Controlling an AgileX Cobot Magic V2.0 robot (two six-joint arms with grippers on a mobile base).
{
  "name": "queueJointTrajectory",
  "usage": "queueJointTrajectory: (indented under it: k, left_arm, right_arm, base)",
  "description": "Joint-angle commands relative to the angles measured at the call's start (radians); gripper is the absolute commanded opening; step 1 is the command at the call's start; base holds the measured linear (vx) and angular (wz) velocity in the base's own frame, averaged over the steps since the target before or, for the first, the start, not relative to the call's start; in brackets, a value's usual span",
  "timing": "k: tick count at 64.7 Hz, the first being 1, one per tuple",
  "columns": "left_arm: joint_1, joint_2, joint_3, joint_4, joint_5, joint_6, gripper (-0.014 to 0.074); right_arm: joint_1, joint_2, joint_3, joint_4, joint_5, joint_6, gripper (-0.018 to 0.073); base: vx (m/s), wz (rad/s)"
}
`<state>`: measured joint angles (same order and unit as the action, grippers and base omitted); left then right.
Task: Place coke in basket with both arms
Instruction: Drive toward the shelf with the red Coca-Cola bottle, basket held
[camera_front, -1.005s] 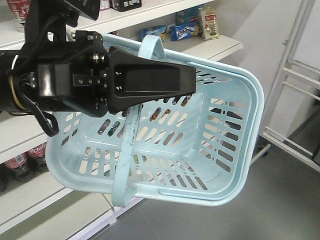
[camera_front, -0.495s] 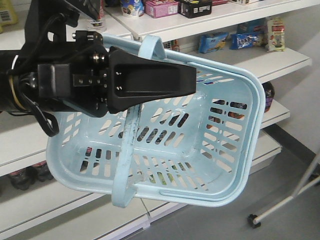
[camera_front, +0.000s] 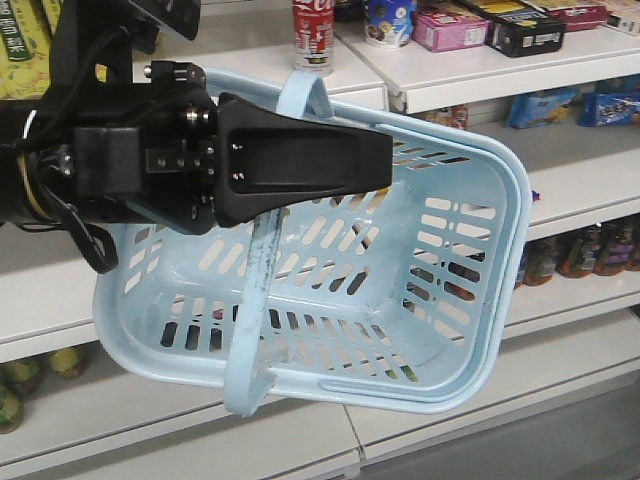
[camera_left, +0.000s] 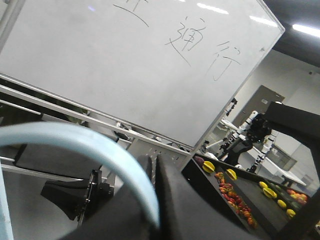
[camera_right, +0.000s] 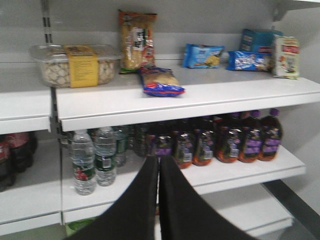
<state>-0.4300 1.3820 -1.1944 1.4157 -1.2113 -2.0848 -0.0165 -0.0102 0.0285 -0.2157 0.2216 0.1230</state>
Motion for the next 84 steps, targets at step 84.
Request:
queueJointTrajectory:
  k: [84]
  left_arm:
    - [-0.003,-0.035,-0.029,-0.099,-0.17,0.007,-0.0006]
  right_arm:
    - [-0.001,-0.018,0.009,-0.009,-0.072,-0.008,-0.0005]
  base:
    - [0.09,0.21]
